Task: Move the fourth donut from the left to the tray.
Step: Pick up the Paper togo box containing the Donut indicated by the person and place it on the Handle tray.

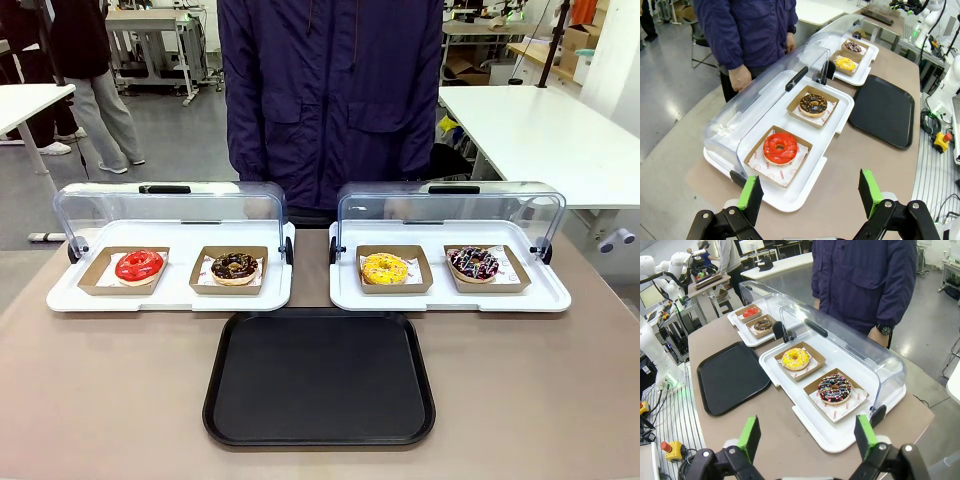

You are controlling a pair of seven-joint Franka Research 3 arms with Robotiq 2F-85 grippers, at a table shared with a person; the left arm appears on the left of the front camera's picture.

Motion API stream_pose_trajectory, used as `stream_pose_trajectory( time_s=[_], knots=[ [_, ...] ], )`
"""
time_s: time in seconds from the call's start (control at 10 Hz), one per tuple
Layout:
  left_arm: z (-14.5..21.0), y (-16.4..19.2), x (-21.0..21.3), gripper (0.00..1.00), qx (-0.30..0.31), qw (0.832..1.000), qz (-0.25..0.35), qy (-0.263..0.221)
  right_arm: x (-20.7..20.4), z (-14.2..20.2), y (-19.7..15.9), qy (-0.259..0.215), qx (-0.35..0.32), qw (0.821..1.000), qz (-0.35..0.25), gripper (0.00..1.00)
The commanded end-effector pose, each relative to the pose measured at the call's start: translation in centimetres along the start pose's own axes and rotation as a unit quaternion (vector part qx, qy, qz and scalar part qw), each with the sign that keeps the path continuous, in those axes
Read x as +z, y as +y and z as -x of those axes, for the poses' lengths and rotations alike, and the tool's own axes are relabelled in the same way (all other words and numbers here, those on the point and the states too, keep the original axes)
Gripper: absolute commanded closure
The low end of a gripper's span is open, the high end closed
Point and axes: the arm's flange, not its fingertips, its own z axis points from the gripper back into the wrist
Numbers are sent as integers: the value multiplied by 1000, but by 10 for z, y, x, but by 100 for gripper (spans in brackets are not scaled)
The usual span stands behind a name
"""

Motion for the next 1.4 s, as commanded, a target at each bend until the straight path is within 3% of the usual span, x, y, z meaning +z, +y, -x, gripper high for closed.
stream_pose_trajectory(
  time_s=[0.0,1.3],
  knots=[
    [0,0,1,0,0,1000,2,-1,-2,-2,-2,-15,8,1000,0,0],
    [0,0,1,0,0,1000,2,-1,-2,-2,-2,-15,8,1000,0,0]
  ],
)
